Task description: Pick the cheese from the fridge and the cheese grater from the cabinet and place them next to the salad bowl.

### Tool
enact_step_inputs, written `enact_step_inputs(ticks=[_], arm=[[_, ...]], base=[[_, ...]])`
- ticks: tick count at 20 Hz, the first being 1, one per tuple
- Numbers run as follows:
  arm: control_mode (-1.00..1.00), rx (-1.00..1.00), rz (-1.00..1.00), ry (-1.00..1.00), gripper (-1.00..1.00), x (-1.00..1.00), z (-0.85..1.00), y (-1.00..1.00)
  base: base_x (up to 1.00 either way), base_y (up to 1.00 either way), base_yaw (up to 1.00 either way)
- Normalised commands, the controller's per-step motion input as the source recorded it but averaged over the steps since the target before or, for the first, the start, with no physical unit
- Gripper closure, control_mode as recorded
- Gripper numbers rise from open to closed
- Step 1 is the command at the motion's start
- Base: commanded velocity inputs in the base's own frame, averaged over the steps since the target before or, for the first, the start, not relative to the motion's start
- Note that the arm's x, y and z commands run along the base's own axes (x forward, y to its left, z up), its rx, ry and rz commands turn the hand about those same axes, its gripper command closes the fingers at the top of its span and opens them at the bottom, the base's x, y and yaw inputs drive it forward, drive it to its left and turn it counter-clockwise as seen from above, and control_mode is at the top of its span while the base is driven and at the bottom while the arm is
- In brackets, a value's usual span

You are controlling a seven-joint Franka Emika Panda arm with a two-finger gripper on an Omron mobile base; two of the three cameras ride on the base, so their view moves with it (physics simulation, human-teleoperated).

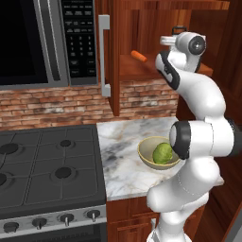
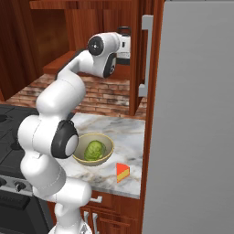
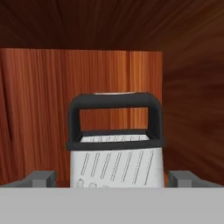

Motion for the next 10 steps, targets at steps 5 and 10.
enact_step_inputs(ticks=[5, 10], arm=[[-1.00, 0.01, 0.00, 0.03, -1.00, 0.08, -0.04, -0.24], [-1.00, 0.00, 0.00, 0.05, -1.00, 0.27, -0.23, -0.02]], base=[[0.00, 0.00, 0.00], [0.00, 0.00, 0.00]])
